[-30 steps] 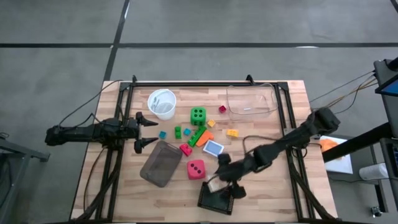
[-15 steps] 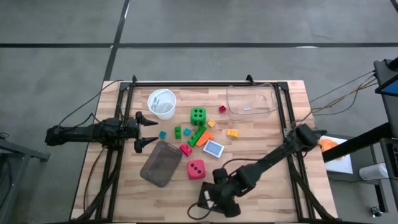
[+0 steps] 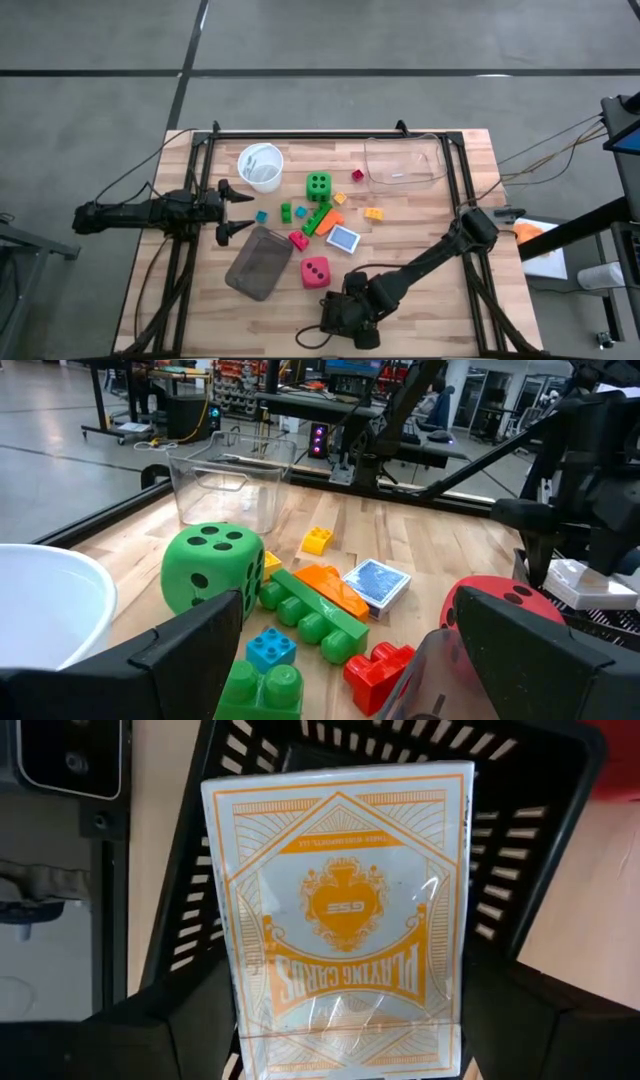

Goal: Pick & Place Toys
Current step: Put the yellow deck of cards into the black bin, then put the blue deck of cards into the black bin

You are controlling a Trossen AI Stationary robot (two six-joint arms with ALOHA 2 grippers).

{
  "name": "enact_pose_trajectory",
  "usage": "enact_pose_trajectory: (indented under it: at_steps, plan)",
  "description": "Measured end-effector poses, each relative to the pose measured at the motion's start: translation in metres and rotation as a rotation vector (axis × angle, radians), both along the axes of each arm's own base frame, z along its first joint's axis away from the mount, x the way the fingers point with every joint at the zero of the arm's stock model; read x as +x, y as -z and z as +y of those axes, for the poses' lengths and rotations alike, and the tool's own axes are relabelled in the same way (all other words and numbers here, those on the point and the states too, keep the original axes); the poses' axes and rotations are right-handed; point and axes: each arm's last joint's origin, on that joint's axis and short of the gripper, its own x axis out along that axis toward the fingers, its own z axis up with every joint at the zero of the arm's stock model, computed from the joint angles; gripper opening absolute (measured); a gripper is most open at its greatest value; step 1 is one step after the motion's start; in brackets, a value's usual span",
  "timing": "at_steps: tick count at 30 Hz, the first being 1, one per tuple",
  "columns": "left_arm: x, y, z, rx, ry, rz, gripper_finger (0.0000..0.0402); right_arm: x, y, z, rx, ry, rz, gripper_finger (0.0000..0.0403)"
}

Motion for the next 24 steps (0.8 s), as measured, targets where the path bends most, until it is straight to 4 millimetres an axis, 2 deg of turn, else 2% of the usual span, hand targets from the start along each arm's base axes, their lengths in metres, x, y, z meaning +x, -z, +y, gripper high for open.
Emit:
enact_pose_trajectory:
  at_steps: [3,6,8,18,24]
  plan:
    - [0.0,0.0,0.0,0.0,0.0,0.0,0.0362,-0.0005,-0.0005,-0.0003,-0.002,-0.002,0.002,0.0301]
    - [0.0,0.0,0.0,0.0,0.0,0.0,0.0362,-0.0009,-0.0009,-0.0008,-0.01,-0.001,0.002,0.0359]
    - [0.0,0.0,0.0,0.0,0.0,0.0,0.0362,-0.0013,-0.0007,-0.0012,-0.015,0.0,0.005,0.0381]
    - [0.0,0.0001,0.0,0.0,0.0,0.001,0.0362,-0.0019,-0.0018,-0.0002,-0.017,-0.016,-0.004,0.0254]
    - [0.0,0.0001,0.0,0.0,0.0,0.001,0.0362,0.0017,-0.0038,-0.0004,-0.103,-0.025,-0.099,0.0233]
